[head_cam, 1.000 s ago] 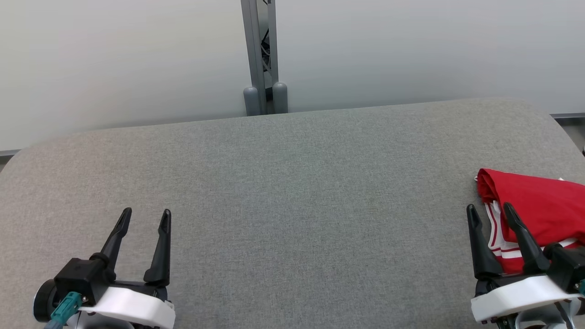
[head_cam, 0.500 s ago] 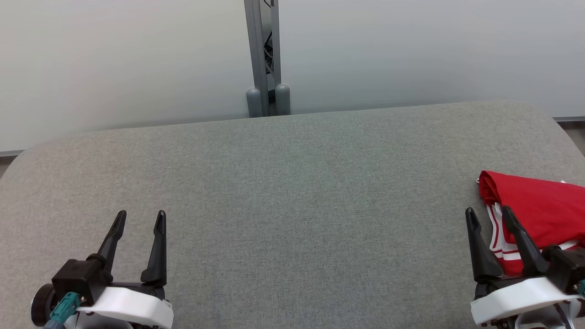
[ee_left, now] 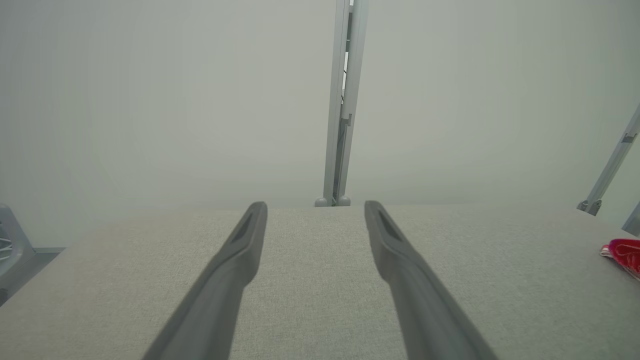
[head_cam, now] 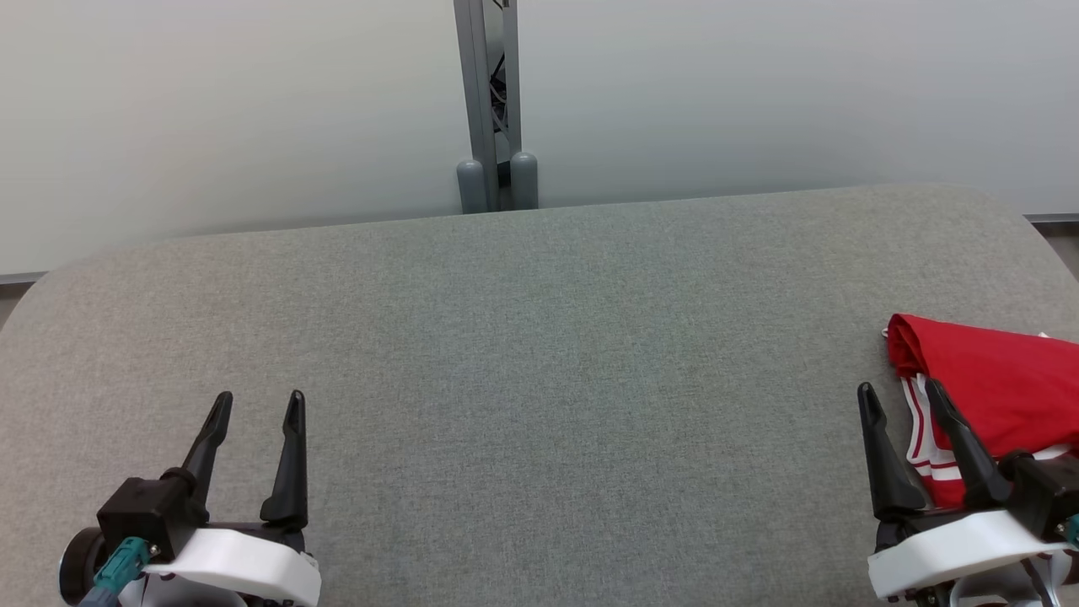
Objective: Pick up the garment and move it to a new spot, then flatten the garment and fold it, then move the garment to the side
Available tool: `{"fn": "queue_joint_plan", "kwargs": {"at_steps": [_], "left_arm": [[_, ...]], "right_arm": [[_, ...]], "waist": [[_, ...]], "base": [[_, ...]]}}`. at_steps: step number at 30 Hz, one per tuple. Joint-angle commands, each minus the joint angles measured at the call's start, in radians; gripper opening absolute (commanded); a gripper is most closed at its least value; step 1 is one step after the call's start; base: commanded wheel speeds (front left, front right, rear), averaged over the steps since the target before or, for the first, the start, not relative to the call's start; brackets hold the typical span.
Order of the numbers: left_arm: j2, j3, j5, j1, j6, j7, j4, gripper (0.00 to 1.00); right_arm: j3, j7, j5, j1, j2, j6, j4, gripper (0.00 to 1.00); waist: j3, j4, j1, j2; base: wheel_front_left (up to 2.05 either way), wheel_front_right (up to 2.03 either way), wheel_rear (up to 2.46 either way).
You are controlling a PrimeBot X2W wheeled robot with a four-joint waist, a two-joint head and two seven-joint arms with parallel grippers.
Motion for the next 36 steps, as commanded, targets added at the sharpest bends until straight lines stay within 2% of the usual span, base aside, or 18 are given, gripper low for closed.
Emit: {"fn": "queue_joint_plan", "kwargs": {"at_steps": [1,2,36], "left_arm": [[0.004,0.000,-0.005,0.006,0.006,0.005,0.003,1.00],[-0.002,0.000,-0.005,0.001,0.000,0.005,0.001,0.00],[-0.116,0.017,-0.454,-0.026,-0.137,-0.031,0.080,0.00]], "right_arm": [[-0.001,0.003,0.001,-0.001,-0.004,0.000,-0.003,1.00],[0.001,0.000,0.001,0.000,0.000,0.000,0.001,0.00],[-0.189,0.254,0.541,-0.095,-0.031,0.000,0.154,0.00]], "waist": [[0.000,0.000,0.0000,-0.0001],[0.000,0.000,0.0000,-0.0001],[0.007,0.010,0.0000,-0.0001]], "base": [[0.00,0.00,0.00],[0.00,0.00,0.00],[0.00,0.00,0.00]]}}
